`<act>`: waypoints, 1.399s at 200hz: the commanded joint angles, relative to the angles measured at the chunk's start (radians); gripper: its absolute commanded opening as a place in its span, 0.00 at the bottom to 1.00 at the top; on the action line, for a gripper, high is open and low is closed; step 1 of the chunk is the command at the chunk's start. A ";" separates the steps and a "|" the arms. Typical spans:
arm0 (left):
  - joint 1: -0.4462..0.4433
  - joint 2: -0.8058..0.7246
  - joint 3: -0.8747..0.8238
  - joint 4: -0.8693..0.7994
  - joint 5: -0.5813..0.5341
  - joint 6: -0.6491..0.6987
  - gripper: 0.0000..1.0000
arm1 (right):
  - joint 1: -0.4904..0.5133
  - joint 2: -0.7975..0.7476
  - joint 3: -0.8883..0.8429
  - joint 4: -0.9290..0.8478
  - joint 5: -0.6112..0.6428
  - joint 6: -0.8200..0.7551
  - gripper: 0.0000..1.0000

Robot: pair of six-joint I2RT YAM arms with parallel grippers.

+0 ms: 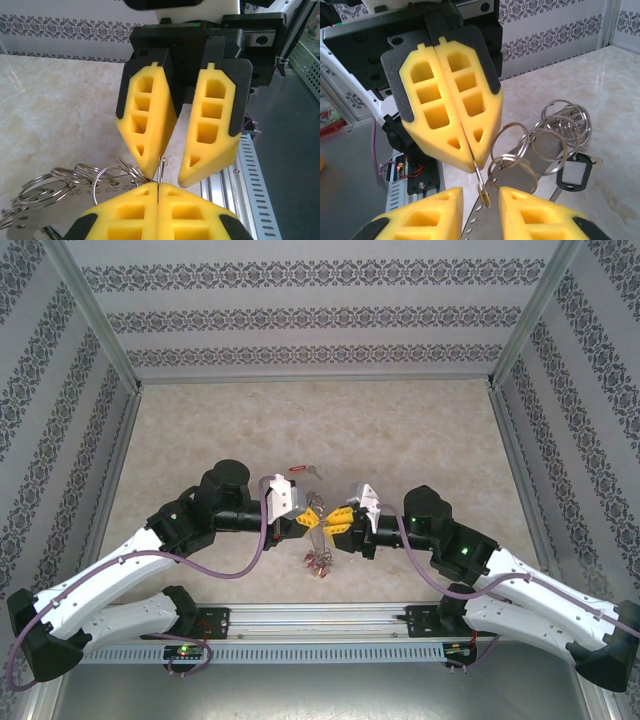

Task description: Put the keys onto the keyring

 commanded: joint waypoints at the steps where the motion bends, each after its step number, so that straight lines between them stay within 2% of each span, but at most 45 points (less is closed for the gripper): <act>1: -0.009 -0.007 0.046 0.020 0.040 0.006 0.00 | 0.009 0.014 0.036 0.044 -0.026 -0.023 0.23; 35: -0.009 -0.008 0.045 0.018 0.042 0.004 0.00 | 0.009 0.024 0.034 0.049 -0.037 -0.024 0.16; 72: -0.009 -0.003 0.049 0.016 0.039 0.005 0.00 | 0.009 0.019 0.034 0.045 -0.047 -0.037 0.00; 114: -0.009 -0.006 0.048 0.003 -0.004 0.004 0.00 | 0.009 -0.005 0.030 0.040 -0.045 -0.056 0.00; 119: -0.009 -0.007 0.053 -0.008 -0.006 0.007 0.08 | 0.009 -0.009 0.029 0.041 -0.040 -0.058 0.00; 128: -0.009 -0.009 0.064 -0.038 -0.007 0.017 0.28 | 0.009 -0.018 0.028 0.039 -0.036 -0.060 0.00; 134: -0.009 -0.011 0.073 -0.060 -0.010 0.026 0.36 | 0.009 -0.021 0.028 0.037 -0.036 -0.062 0.00; 162: -0.009 -0.036 0.094 -0.114 -0.018 0.054 0.49 | 0.009 -0.026 0.028 0.037 -0.035 -0.066 0.00; 183: -0.011 -0.033 0.103 -0.125 0.001 0.058 0.49 | 0.009 -0.017 0.030 0.045 -0.040 -0.064 0.00; 214: -0.019 -0.021 0.103 -0.109 0.024 0.054 0.40 | 0.009 -0.008 0.037 0.045 -0.037 -0.063 0.00; 280: -0.062 0.011 0.126 -0.114 0.016 0.069 0.44 | 0.009 0.000 0.046 0.042 -0.034 -0.064 0.00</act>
